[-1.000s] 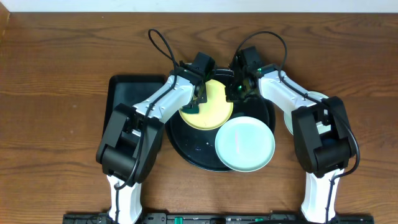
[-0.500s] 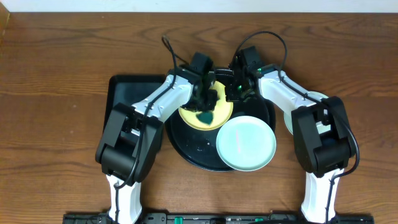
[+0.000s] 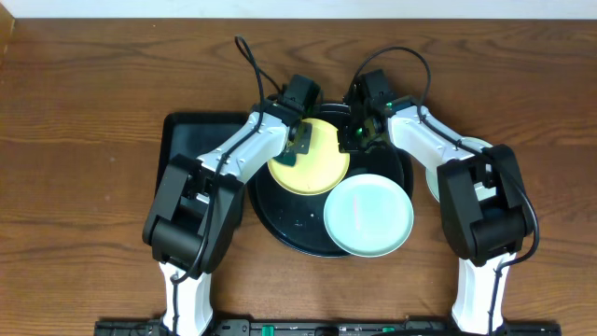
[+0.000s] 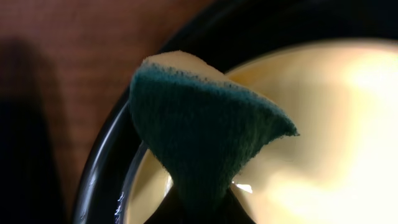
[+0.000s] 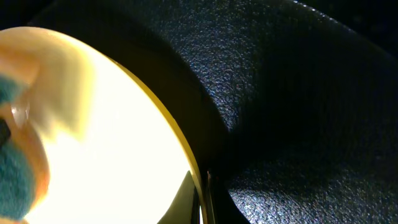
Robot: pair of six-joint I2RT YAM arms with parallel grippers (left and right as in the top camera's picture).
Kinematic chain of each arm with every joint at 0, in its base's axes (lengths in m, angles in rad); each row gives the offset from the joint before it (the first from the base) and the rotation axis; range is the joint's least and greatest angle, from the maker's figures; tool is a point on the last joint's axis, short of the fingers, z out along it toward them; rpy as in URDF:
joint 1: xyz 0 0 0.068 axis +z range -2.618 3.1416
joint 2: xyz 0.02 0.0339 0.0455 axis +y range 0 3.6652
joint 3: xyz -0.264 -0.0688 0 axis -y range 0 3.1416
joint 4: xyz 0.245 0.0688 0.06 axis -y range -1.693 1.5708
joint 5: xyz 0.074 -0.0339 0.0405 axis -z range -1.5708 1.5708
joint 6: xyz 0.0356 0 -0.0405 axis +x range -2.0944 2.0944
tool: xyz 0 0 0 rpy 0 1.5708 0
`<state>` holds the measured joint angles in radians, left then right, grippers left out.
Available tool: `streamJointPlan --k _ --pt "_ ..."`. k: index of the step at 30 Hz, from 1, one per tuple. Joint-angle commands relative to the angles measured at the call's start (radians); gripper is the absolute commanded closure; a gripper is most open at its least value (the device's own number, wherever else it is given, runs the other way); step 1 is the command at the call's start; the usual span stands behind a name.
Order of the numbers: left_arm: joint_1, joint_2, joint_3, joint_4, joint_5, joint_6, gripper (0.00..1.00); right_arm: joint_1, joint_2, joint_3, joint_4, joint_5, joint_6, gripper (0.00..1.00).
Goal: Clean dirty plates on tray and stack at the side
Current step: 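Scrub the yellow plate with the sponge in the left gripper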
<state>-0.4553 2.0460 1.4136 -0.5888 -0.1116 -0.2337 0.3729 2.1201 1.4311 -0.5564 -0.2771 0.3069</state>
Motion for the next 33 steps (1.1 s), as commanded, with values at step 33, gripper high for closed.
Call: streamJointPlan --k 33 --pt "0.011 0.027 -0.005 -0.004 -0.106 -0.102 0.92 -0.005 0.06 -0.029 -0.012 0.104 0.03 0.99"
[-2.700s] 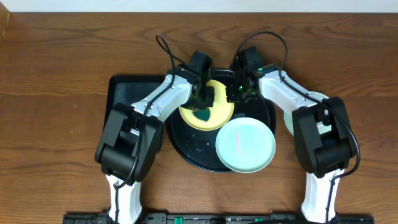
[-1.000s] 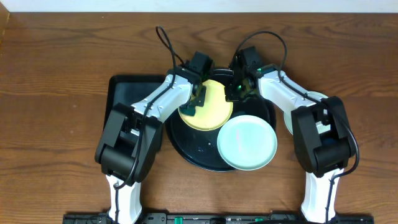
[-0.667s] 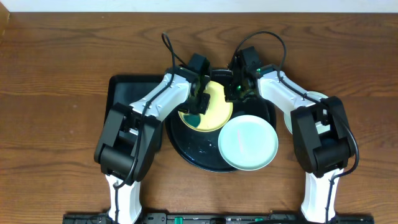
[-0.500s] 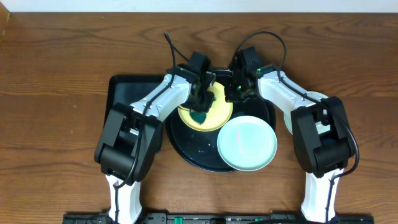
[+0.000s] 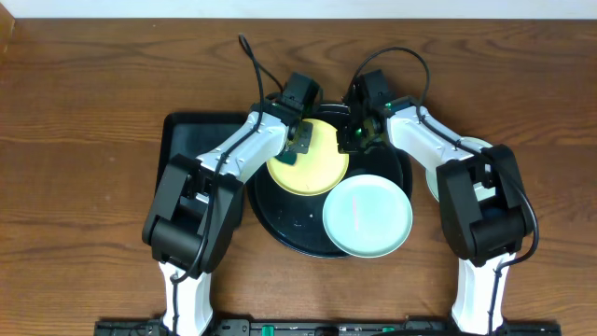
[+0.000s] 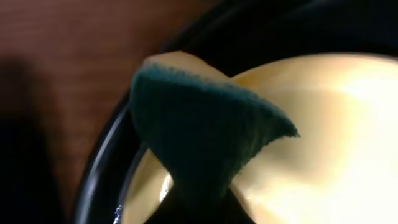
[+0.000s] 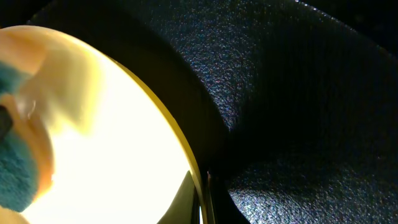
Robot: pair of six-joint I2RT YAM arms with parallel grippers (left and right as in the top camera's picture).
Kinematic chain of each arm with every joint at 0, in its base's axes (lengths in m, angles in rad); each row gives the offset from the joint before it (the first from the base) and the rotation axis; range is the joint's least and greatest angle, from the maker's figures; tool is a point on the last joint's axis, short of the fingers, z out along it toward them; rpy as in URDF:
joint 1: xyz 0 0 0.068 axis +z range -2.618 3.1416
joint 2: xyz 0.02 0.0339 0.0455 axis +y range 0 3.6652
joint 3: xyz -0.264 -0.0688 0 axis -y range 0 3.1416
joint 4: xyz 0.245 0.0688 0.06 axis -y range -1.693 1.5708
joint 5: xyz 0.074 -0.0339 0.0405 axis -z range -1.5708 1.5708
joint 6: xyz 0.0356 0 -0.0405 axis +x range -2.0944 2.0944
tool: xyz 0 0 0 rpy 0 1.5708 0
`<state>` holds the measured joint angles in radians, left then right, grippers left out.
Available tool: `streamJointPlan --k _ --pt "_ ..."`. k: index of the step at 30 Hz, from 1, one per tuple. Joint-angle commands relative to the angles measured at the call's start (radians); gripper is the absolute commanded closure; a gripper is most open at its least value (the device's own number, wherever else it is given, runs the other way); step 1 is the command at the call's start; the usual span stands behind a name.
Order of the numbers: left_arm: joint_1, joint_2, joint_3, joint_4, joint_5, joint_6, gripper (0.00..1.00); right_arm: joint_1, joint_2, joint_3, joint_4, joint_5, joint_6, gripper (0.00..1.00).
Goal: Clean dirty plates on tray and stack at the side
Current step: 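Scrub the yellow plate with the sponge in the left gripper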
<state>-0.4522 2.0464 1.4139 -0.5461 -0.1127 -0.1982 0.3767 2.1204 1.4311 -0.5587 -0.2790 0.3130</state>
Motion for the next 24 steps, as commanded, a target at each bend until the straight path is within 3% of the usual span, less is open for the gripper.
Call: streamJointPlan --k 1,6,15,22,24 --pt "0.007 0.026 -0.006 -0.069 -0.096 -0.154 0.93 -0.008 0.06 -0.029 -0.01 0.106 0.024 0.99" --pt "0.006 0.026 -0.006 -0.167 0.068 -0.153 0.92 -0.008 0.06 -0.029 -0.01 0.106 0.024 0.99" --pt "0.006 0.026 -0.005 -0.134 0.454 0.086 0.93 -0.008 0.06 -0.029 -0.01 0.106 0.024 0.99" --pt "0.008 0.026 -0.005 -0.021 0.473 0.085 0.92 -0.008 0.06 -0.029 -0.01 0.106 0.023 0.99" --pt "0.012 0.026 -0.005 0.009 0.416 0.044 0.92 -0.008 0.06 -0.029 -0.01 0.106 0.023 0.99"
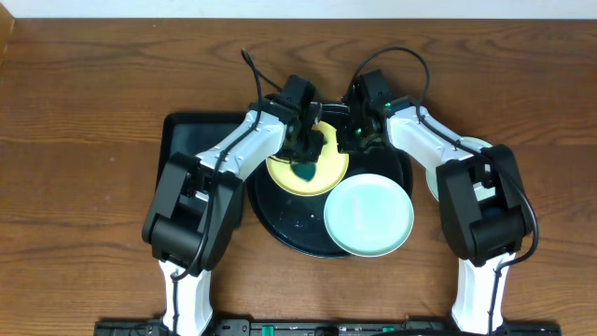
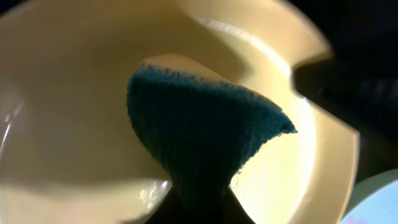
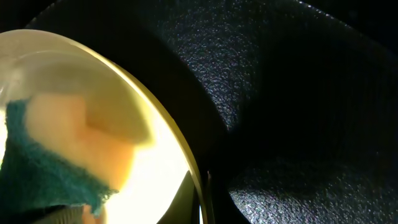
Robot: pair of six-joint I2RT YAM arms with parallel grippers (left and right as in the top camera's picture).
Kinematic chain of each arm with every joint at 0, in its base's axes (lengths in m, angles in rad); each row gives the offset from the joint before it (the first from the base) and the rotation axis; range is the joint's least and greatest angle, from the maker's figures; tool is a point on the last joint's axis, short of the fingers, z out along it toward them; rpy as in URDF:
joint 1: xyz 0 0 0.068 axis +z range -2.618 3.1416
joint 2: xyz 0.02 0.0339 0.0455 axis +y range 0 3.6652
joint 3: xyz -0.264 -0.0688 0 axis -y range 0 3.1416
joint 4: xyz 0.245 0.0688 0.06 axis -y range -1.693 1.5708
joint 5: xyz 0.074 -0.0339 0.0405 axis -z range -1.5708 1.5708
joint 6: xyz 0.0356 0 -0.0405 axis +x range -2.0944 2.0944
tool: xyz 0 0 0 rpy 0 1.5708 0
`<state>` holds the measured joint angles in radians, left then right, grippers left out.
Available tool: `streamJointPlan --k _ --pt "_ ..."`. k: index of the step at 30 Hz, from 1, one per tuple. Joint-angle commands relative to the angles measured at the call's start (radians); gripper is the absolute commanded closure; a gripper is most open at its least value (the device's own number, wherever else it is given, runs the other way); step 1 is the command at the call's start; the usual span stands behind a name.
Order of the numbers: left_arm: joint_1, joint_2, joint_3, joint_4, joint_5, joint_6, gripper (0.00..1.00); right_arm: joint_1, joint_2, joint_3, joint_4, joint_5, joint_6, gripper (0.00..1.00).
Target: Clean dirty plates on tray and stack at the side
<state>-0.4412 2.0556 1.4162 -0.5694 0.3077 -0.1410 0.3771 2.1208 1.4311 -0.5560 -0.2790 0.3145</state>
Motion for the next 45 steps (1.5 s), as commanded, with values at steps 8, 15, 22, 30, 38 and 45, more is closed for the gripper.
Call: streamJointPlan --k 8,15,22,30,38,45 --pt "0.042 -0.056 0.007 -0.011 -0.333 -0.343 0.92 -0.009 0.059 -0.029 -0.013 0.106 0.022 0.99" --pt "0.102 -0.286 0.043 -0.199 -0.403 -0.343 0.92 -0.009 0.051 -0.029 -0.012 0.097 0.021 0.99" --pt "0.19 -0.463 0.043 -0.354 -0.403 -0.29 0.93 -0.008 -0.088 -0.029 -0.04 0.092 -0.006 0.99" --pt "0.254 -0.486 0.032 -0.41 -0.388 -0.272 0.93 0.068 -0.325 -0.029 -0.097 0.403 -0.074 0.99" --pt "0.255 -0.486 0.023 -0.409 -0.386 -0.272 0.93 0.274 -0.422 -0.029 -0.133 0.942 -0.096 0.99" --pt "0.255 -0.485 0.023 -0.409 -0.386 -0.272 0.92 0.46 -0.423 -0.029 -0.132 1.407 -0.114 0.99"
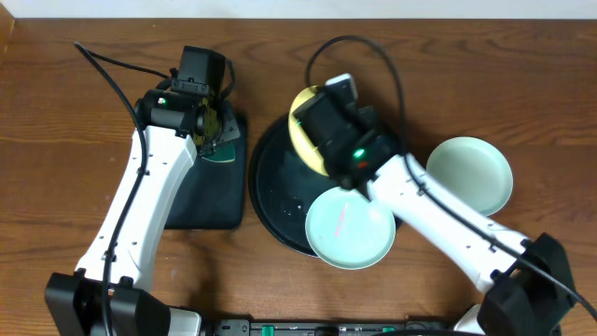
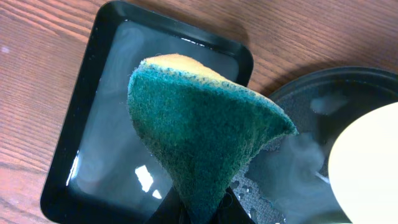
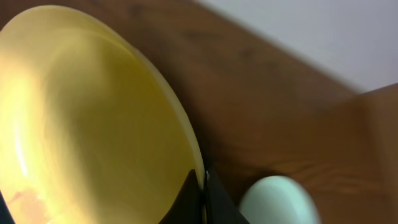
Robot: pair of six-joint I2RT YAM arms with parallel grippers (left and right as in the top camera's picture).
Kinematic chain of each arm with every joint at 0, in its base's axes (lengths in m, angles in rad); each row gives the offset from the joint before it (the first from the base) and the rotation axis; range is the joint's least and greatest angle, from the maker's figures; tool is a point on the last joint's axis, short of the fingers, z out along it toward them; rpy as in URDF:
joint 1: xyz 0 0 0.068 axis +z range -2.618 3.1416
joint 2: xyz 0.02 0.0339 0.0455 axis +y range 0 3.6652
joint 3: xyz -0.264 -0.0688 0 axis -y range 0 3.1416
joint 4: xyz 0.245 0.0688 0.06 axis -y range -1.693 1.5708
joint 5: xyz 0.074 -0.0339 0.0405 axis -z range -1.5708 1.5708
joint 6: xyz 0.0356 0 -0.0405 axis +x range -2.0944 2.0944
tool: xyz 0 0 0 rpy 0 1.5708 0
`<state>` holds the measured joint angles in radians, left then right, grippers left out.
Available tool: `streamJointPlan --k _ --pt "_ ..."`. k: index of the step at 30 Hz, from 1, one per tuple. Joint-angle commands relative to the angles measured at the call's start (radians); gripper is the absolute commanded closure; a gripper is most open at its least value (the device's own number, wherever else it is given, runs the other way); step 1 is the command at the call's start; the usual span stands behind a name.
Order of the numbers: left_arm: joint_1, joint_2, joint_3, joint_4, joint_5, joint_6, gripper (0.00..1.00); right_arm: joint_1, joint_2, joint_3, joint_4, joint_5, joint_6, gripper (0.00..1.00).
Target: Clean dirty plates on tray and stack at the side
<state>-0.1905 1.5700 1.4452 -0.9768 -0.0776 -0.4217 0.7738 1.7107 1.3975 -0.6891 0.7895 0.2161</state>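
Note:
My left gripper (image 2: 202,208) is shut on a green-and-yellow sponge (image 2: 199,124), held above the right part of a rectangular black tray (image 2: 68,174); the overhead view shows the left gripper (image 1: 213,131) at that tray's far right corner. My right gripper (image 3: 204,186) is shut on the rim of the yellow plate (image 3: 93,112), lifted and tilted over the far edge of the round black tray (image 1: 275,201). A pale green plate (image 1: 350,229) lies on the round tray's near right side. Another pale green plate (image 1: 469,173) sits on the table at the right.
The rectangular tray (image 1: 201,196) holds a film of water. Wet drops cover the round tray (image 2: 323,106). Cables arch over the far side of the wooden table (image 1: 75,205). The right arm's forearm crosses above the round tray toward the near right.
My left gripper has left the yellow plate and now holds the sponge over the rectangular tray at the left. The right gripper has raised and tilted the yellow plate off the round tray.
The sponge in my left gripper was at the yellow plate's far left rim, with the right gripper pinching the plate's right rim. Later the sponge was on the plate's middle. Now the sponge is over the rectangular tray and the plate is lifted.

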Motion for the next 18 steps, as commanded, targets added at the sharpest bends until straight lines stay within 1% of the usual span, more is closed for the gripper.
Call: streamJointPlan --k 1,4,8,13,18 --pt "0.004 0.0 -0.006 -0.002 0.0 0.009 0.92 0.076 -0.013 0.005 0.002 0.373 -0.015 0.99" --pt "0.004 0.0 -0.006 -0.002 -0.001 0.008 0.92 0.105 -0.013 0.005 0.002 0.425 -0.011 0.99" --pt "0.004 0.0 -0.006 -0.002 -0.001 0.008 0.93 0.103 -0.013 0.005 0.0 0.426 0.02 0.99" --pt "0.004 0.0 -0.006 -0.002 0.0 0.009 0.93 0.104 -0.013 0.005 0.004 0.443 0.023 0.99" --pt "0.004 0.0 -0.006 -0.002 -0.001 0.009 0.93 0.11 -0.013 0.005 0.026 0.583 0.023 0.99"
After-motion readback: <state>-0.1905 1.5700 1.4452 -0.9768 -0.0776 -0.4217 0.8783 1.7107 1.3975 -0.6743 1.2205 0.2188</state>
